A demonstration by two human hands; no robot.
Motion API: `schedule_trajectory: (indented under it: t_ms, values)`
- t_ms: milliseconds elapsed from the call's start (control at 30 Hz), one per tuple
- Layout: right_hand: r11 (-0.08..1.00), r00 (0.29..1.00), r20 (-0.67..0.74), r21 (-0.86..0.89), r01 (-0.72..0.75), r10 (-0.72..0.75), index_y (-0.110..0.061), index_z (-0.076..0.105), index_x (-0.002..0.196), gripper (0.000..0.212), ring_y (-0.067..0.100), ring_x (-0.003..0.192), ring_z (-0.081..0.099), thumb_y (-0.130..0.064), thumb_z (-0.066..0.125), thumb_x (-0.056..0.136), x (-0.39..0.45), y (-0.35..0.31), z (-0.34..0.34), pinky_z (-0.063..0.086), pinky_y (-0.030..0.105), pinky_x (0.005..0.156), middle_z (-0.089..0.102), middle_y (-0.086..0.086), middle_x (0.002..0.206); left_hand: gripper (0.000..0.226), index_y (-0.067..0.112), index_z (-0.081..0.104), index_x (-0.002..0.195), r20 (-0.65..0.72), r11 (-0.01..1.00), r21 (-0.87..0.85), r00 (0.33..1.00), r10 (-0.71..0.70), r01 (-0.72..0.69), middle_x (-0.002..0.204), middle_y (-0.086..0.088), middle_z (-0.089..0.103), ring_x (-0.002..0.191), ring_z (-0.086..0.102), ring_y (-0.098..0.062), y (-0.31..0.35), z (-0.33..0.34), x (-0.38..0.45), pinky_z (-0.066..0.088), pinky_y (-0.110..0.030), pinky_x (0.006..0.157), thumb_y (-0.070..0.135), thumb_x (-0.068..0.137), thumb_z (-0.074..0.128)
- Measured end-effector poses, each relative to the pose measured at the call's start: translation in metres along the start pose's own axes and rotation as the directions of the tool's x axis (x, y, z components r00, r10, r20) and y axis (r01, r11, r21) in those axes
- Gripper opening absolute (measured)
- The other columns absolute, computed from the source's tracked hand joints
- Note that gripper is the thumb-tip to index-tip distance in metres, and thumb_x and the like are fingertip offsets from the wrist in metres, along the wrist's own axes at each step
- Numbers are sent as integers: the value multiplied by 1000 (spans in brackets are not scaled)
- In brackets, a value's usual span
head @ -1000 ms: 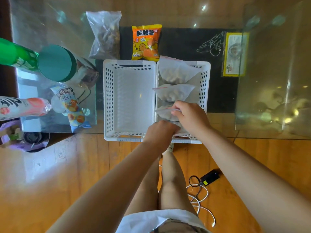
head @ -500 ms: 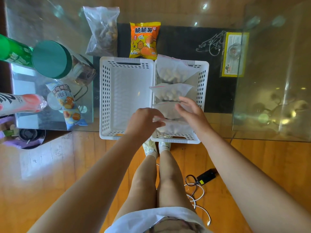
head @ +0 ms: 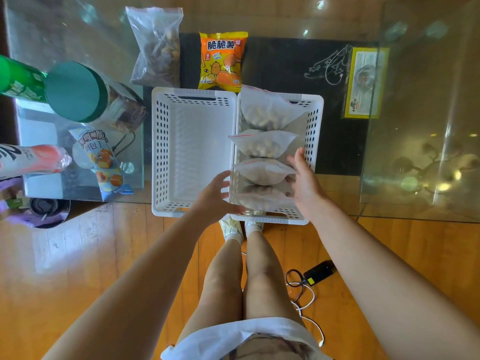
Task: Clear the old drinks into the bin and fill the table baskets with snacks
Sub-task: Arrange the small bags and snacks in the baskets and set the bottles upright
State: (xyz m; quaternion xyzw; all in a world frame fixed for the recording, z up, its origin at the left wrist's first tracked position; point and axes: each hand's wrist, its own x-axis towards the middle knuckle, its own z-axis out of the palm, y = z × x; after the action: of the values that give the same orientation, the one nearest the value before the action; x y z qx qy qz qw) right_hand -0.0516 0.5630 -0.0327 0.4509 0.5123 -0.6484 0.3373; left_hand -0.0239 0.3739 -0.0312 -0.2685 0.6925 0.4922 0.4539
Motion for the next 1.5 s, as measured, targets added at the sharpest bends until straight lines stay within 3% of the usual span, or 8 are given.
schedule_trajectory:
  t_ms: [167, 433, 600, 733, 833, 967, 1333, 1500]
  values:
    - [996, 989, 148, 86, 15, -28, -33, 55, 112, 44, 15, 107, 59, -60, 28, 92, 0, -22, 9, 49, 34, 82, 60, -3, 122, 89, 20, 28, 145, -3, 1000, -14, 1000, -21, 21, 146, -10, 39, 130, 44, -30, 2, 2, -1, 41, -40, 104, 0, 72, 75]
    - [928, 958, -50, -266, 259, -281, -36, 61, 95, 18, 7, 107, 58, -41, 44, 94, -20, -57, 18, 44, 30, 89, 64, -10, 109, 84, 15, 11, 150, -142, 987, 145, 986, 93, -72, 145, -9, 43, 124, 50, -26, 40, -40, -16, 48, -33, 88, 6, 85, 64]
    - [781, 862, 36, -406, 475, -505, -32, 65, 95, 12, -9, 92, 62, -26, 56, 89, -35, -96, 61, 44, 2, 68, 68, -16, 101, 50, 12, 44, 136, -462, 898, 182, 771, 438, -401, 116, -1, 61, 101, 59, -14, 83, -127, -40, 48, -22, 90, 0, 88, 57]
    - [723, 856, 127, -482, 495, -501, -32, 63, 92, 13, 6, 98, 63, -21, 57, 88, -22, -123, 129, 47, 18, 79, 68, -6, 101, 49, 12, 54, 128, -579, 874, 338, 655, 485, -349, 121, -5, 61, 111, 57, -20, 101, -202, -27, 39, -26, 95, 2, 80, 63]
    - [728, 865, 150, -483, 487, -479, -20, 65, 92, 13, 22, 99, 63, -11, 58, 86, 6, -137, 186, 49, 36, 93, 67, 6, 102, 75, 21, 39, 140, -558, 878, 476, 752, 353, -59, 147, -8, 37, 136, 32, -28, 101, -245, -1, 24, -40, 110, 25, 74, 74]
    - [646, 869, 203, -597, 475, -451, -13, 64, 103, 19, 18, 93, 60, -10, 56, 86, 48, -153, 251, 46, 28, 84, 68, 13, 106, 97, 35, 20, 144, -391, 873, 477, 913, 112, 98, 154, -5, 9, 142, 9, -32, 93, -263, 25, 17, -51, 112, 43, 67, 78]
    - [95, 825, 135, -970, 223, -549, -19, 42, 134, 48, 28, 133, 36, -12, 48, 88, 146, -199, 324, 23, 43, 111, 45, 9, 139, 91, 46, 12, 138, -267, 852, 515, 962, 54, 95, 153, 8, -24, 140, -1, -32, 87, -267, 36, 19, -53, 108, 48, 71, 73]
    - [-107, 788, 184, -983, 150, -587, -21, 53, 124, 30, 30, 114, 53, -26, 47, 94, 150, -203, 322, 14, 43, 112, 65, 9, 113, 87, 48, 14, 136, -259, 865, 497, 963, 77, 65, 149, 15, -27, 141, -6, -29, 83, -267, 34, 15, -56, 109, 46, 72, 73]
